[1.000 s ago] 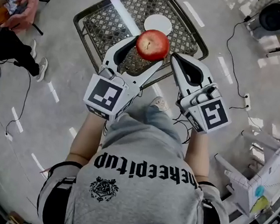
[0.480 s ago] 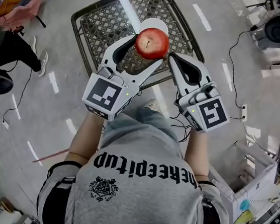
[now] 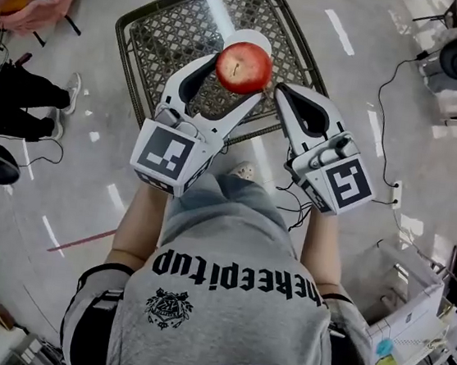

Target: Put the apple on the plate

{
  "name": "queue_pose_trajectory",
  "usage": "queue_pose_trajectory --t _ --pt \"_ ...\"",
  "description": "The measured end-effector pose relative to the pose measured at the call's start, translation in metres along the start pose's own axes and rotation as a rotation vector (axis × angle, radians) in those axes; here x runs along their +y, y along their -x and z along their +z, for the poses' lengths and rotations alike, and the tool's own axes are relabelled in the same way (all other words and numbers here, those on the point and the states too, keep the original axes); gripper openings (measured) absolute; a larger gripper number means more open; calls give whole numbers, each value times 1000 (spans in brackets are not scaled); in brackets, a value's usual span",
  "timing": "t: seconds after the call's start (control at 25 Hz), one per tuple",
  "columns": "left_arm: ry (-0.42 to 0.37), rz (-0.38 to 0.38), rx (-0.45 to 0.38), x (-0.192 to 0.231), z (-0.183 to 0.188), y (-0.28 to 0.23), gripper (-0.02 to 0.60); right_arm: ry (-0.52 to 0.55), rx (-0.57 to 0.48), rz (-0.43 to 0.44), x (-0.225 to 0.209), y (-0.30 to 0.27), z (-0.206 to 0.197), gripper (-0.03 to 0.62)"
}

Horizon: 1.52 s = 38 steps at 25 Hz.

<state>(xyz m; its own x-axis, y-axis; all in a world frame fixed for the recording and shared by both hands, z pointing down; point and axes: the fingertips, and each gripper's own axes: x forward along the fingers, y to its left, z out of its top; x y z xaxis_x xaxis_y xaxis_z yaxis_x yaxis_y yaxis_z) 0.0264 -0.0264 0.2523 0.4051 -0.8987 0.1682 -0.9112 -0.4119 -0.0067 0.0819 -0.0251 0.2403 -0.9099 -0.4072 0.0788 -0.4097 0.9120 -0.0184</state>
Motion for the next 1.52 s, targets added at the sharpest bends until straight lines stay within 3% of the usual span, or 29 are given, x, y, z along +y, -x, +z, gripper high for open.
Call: queue_pose_trajectory --t 0.68,1.52 --pt "-6 -2 20 2 -6 -3 376 -13 -3 -24 -8 -1 -5 2" --pt "6 -1 89 53 -23 -45 375 -62 21 -15 -54 -58 -20 2"
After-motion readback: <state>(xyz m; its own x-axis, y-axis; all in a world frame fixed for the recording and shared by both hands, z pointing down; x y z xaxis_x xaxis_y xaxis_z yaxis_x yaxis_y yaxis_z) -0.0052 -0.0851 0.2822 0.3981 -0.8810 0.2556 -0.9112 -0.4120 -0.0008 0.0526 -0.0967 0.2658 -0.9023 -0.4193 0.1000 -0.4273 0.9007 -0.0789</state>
